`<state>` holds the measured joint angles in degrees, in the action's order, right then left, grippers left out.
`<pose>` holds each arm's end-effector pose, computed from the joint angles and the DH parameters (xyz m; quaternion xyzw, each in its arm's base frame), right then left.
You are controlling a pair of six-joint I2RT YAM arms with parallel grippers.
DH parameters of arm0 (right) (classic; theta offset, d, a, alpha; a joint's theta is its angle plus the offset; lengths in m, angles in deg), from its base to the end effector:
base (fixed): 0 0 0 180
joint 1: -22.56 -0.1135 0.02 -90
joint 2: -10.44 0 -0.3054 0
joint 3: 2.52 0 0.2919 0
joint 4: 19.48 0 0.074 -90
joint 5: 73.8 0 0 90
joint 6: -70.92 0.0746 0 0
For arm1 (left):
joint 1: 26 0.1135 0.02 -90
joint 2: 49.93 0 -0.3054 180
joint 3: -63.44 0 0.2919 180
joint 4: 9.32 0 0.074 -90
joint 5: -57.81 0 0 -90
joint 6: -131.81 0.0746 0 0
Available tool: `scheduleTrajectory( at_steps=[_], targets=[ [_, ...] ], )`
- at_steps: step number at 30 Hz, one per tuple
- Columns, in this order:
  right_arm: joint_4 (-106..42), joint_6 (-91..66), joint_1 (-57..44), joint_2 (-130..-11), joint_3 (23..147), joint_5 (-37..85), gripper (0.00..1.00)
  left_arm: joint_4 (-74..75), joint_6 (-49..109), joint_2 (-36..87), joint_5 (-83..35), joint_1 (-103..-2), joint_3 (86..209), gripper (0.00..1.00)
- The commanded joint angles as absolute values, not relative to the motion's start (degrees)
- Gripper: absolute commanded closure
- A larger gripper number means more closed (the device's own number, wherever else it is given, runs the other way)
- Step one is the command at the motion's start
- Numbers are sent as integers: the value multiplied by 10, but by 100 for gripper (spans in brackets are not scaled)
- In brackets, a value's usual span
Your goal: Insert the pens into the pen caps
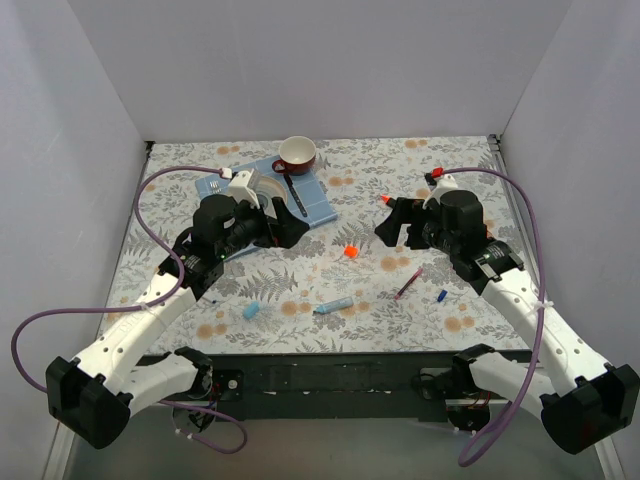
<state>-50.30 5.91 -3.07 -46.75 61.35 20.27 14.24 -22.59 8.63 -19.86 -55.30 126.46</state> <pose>0.2500 0.1258 0.3434 -0.0240 0.8387 0.2592 0.4784 0.2455 -0.1561 0.3487 -0.1848 0.7910 -0.4805 0.3305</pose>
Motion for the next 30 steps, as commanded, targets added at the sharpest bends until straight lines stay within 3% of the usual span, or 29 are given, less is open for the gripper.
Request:
scheduleTrajectory(
  at_steps=[1,8,15,22,30],
  targets=[
    [-496,43,-29,-463,653,208,2,152,-228,76,-225,-552,1289,2],
    [-513,6,-30,-445,645,215,2,176,-235,61,-352,-552,1291,2],
    [-467,-33,-47,-454,591,316,11,177,-240,31,-423,-552,1282,2],
    [-454,-107,-165,-563,561,259,15,177,-252,-1,-472,-551,1272,2],
    [-447,-291,-300,-678,592,168,28,160,-264,-69,-542,-552,1246,2]
  ],
)
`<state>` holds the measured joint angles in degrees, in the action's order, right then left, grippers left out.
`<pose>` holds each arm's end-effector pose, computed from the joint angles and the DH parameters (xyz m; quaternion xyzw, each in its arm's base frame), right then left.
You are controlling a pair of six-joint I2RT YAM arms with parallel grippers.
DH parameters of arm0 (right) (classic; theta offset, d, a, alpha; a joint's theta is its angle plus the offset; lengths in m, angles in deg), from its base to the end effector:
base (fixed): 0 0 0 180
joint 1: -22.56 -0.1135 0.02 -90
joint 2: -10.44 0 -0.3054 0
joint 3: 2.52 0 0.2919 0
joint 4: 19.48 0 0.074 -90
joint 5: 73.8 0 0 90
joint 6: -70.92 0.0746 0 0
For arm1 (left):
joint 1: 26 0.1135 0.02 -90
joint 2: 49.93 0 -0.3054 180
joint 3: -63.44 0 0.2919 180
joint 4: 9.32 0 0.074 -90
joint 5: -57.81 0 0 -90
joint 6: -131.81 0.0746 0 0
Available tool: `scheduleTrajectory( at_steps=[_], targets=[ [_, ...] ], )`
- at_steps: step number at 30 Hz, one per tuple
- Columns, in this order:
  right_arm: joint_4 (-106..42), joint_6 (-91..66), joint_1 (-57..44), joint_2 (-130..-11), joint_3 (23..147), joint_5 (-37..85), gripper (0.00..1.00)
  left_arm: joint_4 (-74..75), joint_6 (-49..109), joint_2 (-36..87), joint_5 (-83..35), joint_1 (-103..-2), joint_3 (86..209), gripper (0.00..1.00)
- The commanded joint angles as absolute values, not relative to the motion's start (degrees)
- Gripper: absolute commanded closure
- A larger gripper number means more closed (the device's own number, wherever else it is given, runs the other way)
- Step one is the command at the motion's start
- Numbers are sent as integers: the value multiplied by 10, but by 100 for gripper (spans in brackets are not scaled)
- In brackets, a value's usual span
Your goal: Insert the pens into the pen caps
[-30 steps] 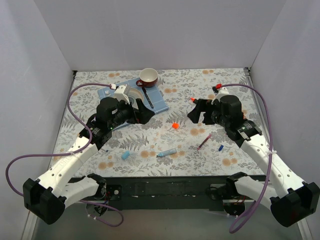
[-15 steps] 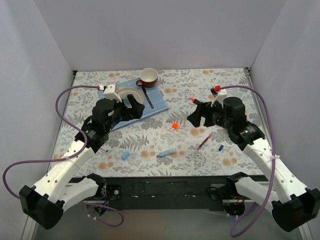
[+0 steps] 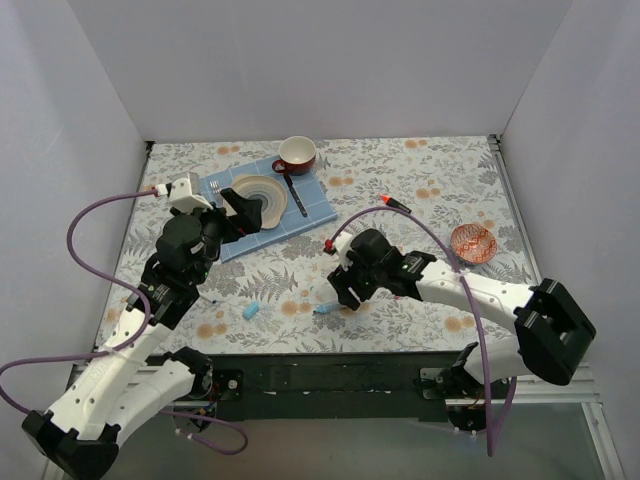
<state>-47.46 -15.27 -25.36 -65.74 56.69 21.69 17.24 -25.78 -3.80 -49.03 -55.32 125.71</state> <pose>0.2166 0.2506 0.2201 -0.3635 0.8482 0.2067 0.3250 0.2126 -0.0946 0.3885 -0.3377 0.6874 -0.3992 0.5041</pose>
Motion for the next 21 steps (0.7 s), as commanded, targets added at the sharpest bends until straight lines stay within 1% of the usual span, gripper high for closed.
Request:
scheduleTrajectory(
  at_steps=[1,2,4,6,9,17,21],
  targets=[
    [-446,-307,-304,-693,592,185,29,158,-264,-72,-545,-552,1243,2],
    [-449,-319,-310,-702,594,207,30,156,-265,-76,-549,-552,1240,2],
    [-450,-353,-312,-725,597,211,35,152,-266,-82,-552,-551,1236,2],
    [-437,-378,-319,-731,589,211,38,148,-266,-84,-551,-552,1234,2],
    [-400,-418,-323,-723,559,245,39,148,-265,-84,-551,-552,1233,2],
    [-375,-439,-325,-733,541,232,40,144,-260,-81,-558,-552,1228,2],
    [-373,-441,-325,-754,539,237,43,143,-258,-88,-561,-552,1226,2]
  ],
)
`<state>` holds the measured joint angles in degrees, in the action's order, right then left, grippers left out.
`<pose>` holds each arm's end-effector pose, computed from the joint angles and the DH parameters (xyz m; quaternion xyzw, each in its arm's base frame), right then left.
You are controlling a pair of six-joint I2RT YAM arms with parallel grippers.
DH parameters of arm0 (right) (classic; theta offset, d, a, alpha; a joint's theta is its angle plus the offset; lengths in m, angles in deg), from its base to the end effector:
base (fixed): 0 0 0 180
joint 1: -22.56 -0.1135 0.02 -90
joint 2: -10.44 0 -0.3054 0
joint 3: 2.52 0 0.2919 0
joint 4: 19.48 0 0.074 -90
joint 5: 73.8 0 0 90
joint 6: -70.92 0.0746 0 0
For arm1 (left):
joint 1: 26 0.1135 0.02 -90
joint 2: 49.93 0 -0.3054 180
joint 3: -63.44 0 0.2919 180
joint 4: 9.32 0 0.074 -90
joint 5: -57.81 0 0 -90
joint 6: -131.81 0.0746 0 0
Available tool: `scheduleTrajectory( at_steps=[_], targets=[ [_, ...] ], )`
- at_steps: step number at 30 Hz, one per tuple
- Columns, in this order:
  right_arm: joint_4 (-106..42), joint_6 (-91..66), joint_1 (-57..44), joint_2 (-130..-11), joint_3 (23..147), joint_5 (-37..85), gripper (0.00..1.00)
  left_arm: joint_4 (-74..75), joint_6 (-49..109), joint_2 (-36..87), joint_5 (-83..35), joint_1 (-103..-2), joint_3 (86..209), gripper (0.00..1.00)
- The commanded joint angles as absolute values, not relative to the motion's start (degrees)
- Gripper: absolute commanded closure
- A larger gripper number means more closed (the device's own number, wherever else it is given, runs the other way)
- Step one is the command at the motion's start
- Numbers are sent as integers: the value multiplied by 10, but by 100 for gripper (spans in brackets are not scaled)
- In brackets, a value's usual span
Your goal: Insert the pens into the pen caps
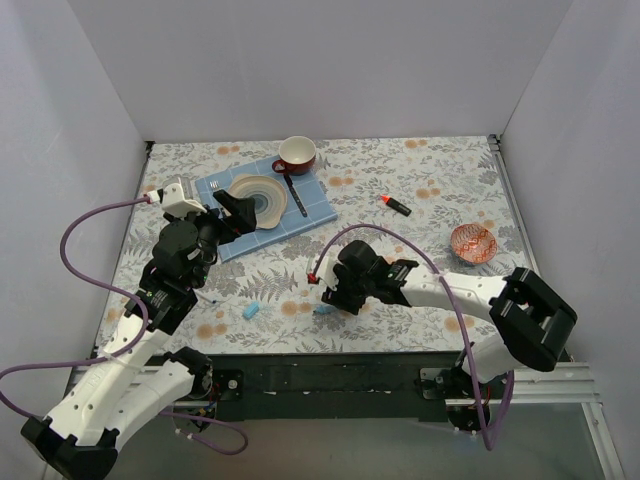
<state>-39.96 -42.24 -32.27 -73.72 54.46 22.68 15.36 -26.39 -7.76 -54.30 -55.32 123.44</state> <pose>0.1938 0.2896 0.1745 -0.6017 0.7107 0.1491 0.3325 0.2000 -0.0801 0.3908 -0.3643 0.6500 -0.3952 0.5372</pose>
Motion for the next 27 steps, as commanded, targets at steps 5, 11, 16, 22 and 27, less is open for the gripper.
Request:
scheduleTrajectory(
  at_steps=[5,11,16,22,27],
  targets=[
    [-384,-441,-325,-799,557,253,45,137,-259,-92,-563,-552,1220,2],
    [-433,-395,-333,-843,576,224,52,139,-258,-98,-560,-551,1222,2],
    [-422,-333,-336,-833,568,165,85,134,-254,-105,-562,-552,1217,2],
    [-410,-252,-335,-781,571,129,99,175,-285,-78,-517,-552,1236,2],
    [-410,-218,-335,-767,582,79,99,247,-423,-51,-429,-552,1215,6]
  ],
)
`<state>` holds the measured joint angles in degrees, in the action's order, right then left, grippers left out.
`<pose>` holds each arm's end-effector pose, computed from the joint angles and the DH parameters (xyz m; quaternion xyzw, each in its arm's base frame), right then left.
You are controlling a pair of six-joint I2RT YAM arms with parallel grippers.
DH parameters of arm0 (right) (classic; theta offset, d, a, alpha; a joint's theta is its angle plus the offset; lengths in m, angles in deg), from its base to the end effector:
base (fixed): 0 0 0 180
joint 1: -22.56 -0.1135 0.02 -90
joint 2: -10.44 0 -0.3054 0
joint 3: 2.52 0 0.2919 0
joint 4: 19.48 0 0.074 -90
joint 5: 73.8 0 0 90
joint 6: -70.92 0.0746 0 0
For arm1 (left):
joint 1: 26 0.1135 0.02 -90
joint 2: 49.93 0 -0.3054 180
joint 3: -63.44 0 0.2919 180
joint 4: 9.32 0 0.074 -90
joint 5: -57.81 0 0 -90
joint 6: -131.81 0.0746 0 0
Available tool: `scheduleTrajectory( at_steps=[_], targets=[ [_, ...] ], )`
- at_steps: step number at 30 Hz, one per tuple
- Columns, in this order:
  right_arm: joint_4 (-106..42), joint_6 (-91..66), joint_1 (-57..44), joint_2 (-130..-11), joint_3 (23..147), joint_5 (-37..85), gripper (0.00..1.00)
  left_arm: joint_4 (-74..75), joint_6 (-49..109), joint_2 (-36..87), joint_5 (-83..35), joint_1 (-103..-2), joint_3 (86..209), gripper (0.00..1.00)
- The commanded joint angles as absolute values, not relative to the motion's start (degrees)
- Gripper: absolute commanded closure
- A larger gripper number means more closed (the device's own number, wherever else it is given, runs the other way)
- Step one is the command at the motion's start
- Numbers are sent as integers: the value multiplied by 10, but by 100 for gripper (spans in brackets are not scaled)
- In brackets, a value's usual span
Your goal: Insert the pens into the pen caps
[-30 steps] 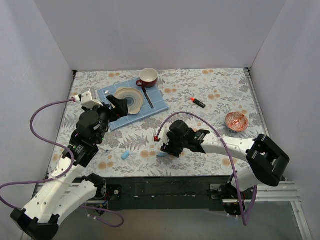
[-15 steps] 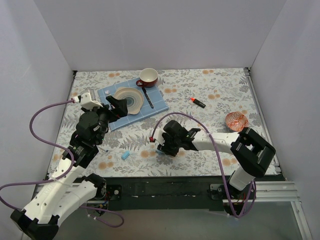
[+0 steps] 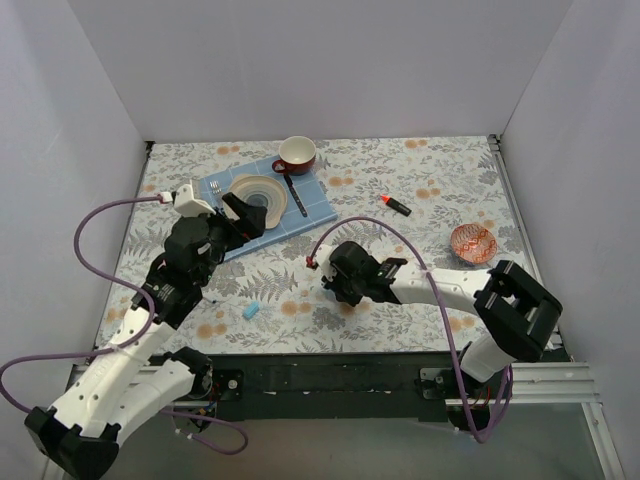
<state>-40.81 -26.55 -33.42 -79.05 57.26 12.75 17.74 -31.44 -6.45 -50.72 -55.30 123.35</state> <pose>0.2075 0.2993 0.1588 -0.4870 0.8068 0.1111 0.3156 0.2040 -0.0873 0.3795 -0.3796 0.6659 -0.4142 0.4909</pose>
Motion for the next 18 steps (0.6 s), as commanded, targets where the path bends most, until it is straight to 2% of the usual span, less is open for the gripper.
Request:
scheduleTrajectory(
  at_steps=[1,4,11,18],
  targets=[
    [-409,-203,-335,-765,579,78,99,248,-440,-55,-414,-551,1204,7],
    [-385,-152,-335,-752,572,73,99,219,-483,-69,-328,-552,1136,12],
    [-332,-74,-334,-714,568,64,99,136,-528,-38,-243,-552,1057,20],
    [-261,-27,-336,-666,557,96,99,40,-528,9,-193,-552,1022,21]
  ],
)
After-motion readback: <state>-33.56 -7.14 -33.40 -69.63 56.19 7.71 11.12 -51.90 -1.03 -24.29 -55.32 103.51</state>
